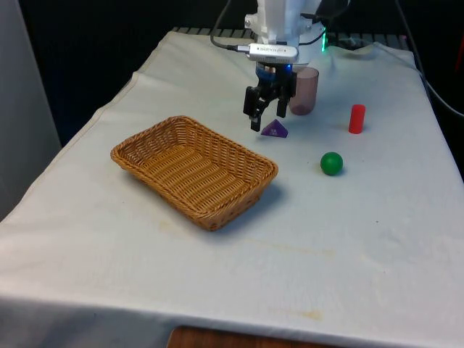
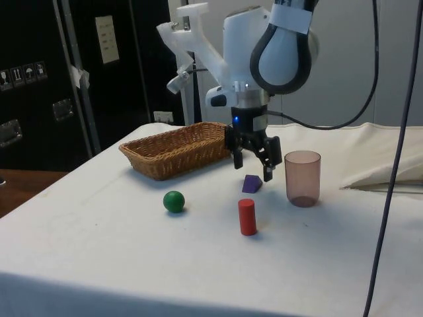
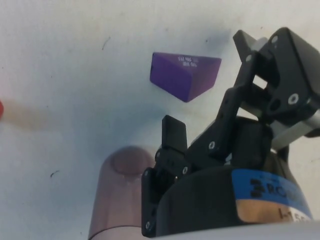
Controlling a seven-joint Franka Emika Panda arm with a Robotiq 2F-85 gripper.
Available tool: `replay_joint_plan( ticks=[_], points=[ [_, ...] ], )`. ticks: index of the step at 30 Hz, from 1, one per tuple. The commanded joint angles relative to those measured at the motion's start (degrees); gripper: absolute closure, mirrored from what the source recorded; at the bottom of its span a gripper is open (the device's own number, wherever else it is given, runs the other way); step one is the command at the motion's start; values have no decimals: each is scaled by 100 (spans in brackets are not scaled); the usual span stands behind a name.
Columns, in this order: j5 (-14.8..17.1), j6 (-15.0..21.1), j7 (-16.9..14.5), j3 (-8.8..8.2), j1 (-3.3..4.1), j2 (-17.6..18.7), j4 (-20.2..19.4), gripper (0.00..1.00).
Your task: Pick up the triangular block and place it into the basket.
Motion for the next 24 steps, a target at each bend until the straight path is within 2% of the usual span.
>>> replay_joint_plan(
  ticks=[1, 2, 4, 10, 11, 14, 18, 19, 20, 24],
  points=[
    [-40, 115, -46, -17, 6, -40, -69, 0],
    [0, 0, 0, 0, 0, 0, 0, 0],
    [-34, 143, -86, -11, 6, -52, -97, 0],
    [-17, 206, -229, 34, 17, -57, -109, 0],
    [0, 103, -212, 23, 11, -46, -74, 0],
    [-11, 229, -281, 57, 29, -52, -103, 0],
    [-11, 252, -344, 109, 29, -40, -97, 0],
    [0, 160, -327, 97, 23, -46, -74, 0],
    [-6, 258, -355, 115, 23, -29, -97, 0],
    [17, 258, -424, 155, 6, 23, -69, 0]
  ],
)
